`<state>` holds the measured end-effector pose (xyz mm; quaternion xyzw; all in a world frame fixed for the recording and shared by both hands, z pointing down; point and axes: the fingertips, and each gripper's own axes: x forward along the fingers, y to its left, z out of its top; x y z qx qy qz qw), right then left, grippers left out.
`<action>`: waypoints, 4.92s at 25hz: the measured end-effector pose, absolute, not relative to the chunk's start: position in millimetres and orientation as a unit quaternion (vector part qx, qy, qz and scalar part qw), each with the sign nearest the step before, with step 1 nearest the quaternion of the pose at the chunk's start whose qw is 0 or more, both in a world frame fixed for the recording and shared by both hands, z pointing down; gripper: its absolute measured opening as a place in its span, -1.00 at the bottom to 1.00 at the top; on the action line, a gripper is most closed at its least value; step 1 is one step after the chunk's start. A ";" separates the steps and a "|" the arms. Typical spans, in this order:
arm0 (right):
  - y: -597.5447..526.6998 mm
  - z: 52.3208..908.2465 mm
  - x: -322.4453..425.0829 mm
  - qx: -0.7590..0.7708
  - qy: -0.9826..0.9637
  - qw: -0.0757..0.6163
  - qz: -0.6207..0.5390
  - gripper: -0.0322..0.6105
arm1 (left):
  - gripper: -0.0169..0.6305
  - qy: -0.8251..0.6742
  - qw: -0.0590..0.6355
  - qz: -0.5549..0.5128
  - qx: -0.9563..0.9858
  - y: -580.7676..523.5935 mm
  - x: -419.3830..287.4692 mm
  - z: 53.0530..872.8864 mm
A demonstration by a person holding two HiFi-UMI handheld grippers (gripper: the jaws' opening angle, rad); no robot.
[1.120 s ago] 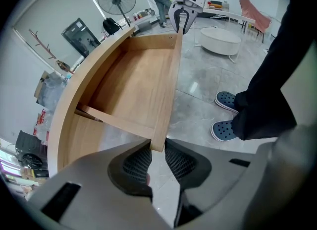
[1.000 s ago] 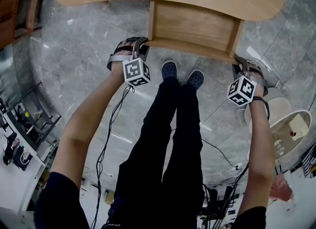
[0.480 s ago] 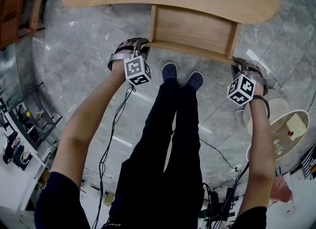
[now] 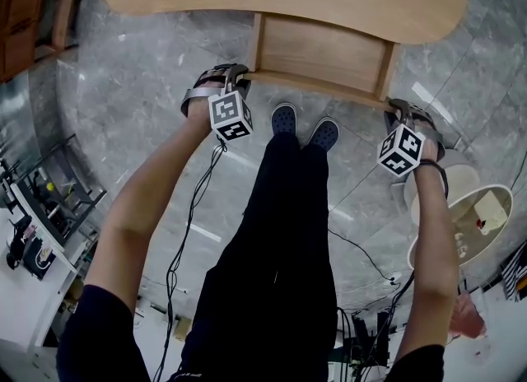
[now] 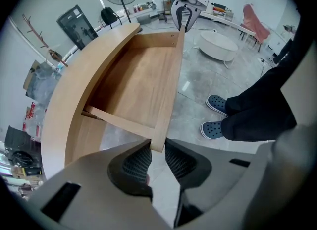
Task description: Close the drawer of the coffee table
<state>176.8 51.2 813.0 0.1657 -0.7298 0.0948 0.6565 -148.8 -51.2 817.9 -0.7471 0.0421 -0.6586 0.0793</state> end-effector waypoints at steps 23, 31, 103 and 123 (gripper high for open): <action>36.5 816.3 179.4 0.171 -0.738 0.647 0.085 -0.63 | -0.64 0.071 0.062 -0.661 -0.744 -66.6 -146.3 822.0; 24.8 815.7 183.6 0.174 -0.737 0.648 0.081 -0.62 | -0.64 0.072 0.065 -0.661 -0.744 -75.7 -142.7 821.1; -47.6 816.9 208.9 0.320 -0.721 0.598 0.143 -0.51 | -0.58 0.218 -0.026 -0.618 -0.755 -147.7 -125.7 826.2; -73.4 817.8 220.7 0.385 -0.709 0.555 0.205 -0.38 | -0.59 0.306 -0.106 -0.582 -0.746 -174.8 -123.5 825.7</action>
